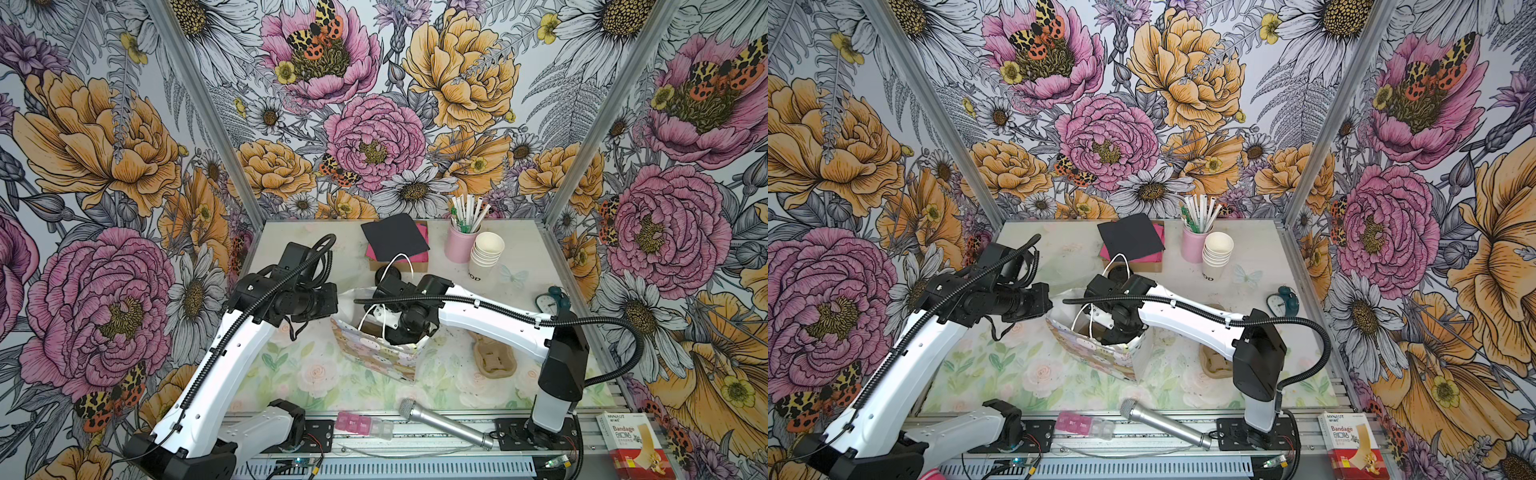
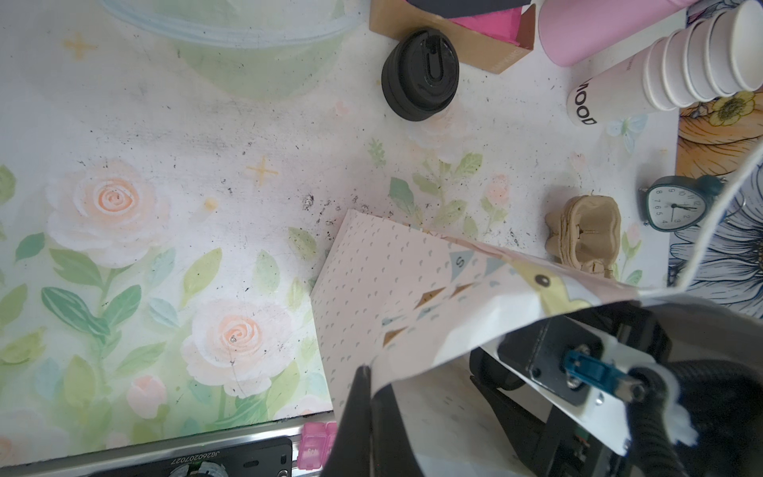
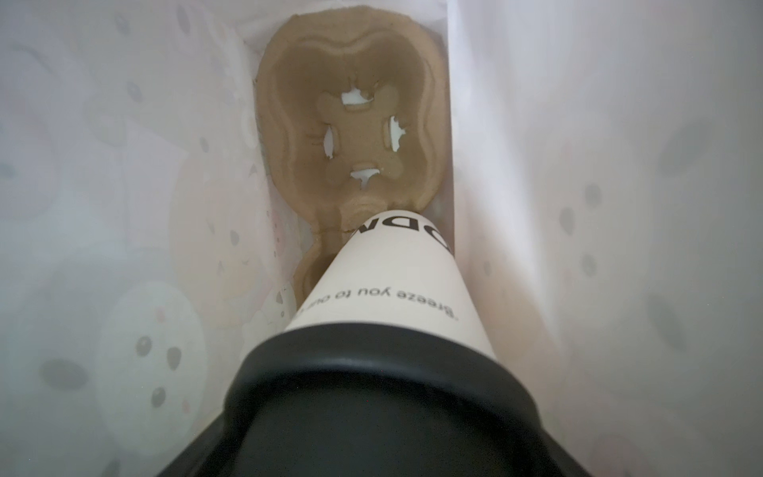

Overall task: Pack a coffee takeout order
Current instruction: Place the coffee cup in the cup tray.

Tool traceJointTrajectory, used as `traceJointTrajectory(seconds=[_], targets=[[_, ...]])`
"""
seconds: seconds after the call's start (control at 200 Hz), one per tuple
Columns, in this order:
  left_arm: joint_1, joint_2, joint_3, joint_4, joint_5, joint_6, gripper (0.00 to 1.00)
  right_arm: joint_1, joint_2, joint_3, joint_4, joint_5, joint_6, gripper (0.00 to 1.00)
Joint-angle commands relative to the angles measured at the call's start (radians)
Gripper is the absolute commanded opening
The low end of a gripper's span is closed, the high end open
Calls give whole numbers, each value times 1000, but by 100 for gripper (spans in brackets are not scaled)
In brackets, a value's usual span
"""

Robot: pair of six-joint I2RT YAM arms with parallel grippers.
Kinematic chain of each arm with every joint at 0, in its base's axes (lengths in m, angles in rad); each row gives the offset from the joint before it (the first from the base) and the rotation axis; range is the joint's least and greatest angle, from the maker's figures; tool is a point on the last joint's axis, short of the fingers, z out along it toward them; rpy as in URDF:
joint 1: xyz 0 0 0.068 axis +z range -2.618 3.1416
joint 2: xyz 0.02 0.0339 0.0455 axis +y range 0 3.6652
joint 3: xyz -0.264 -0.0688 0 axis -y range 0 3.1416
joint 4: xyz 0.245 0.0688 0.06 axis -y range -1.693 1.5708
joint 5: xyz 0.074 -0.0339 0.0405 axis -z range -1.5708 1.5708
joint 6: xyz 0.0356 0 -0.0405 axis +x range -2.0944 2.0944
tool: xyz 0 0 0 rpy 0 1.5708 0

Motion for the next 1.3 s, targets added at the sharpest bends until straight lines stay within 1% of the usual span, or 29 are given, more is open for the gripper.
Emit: traceJointTrajectory(seconds=[0.0, 0.335, 0.745, 1.296], targets=[[-3, 5, 32, 14, -63, 21, 0, 4, -25, -19, -48, 27, 8, 84], [-2, 8, 37, 15, -64, 22, 0, 4, 28, -2, -46, 26, 4, 84], [-3, 10, 38, 15, -65, 21, 0, 6, 59, -3, -46, 17, 7, 84], [-3, 10, 39, 15, -70, 21, 0, 9, 58, 6, -46, 13, 6, 84]])
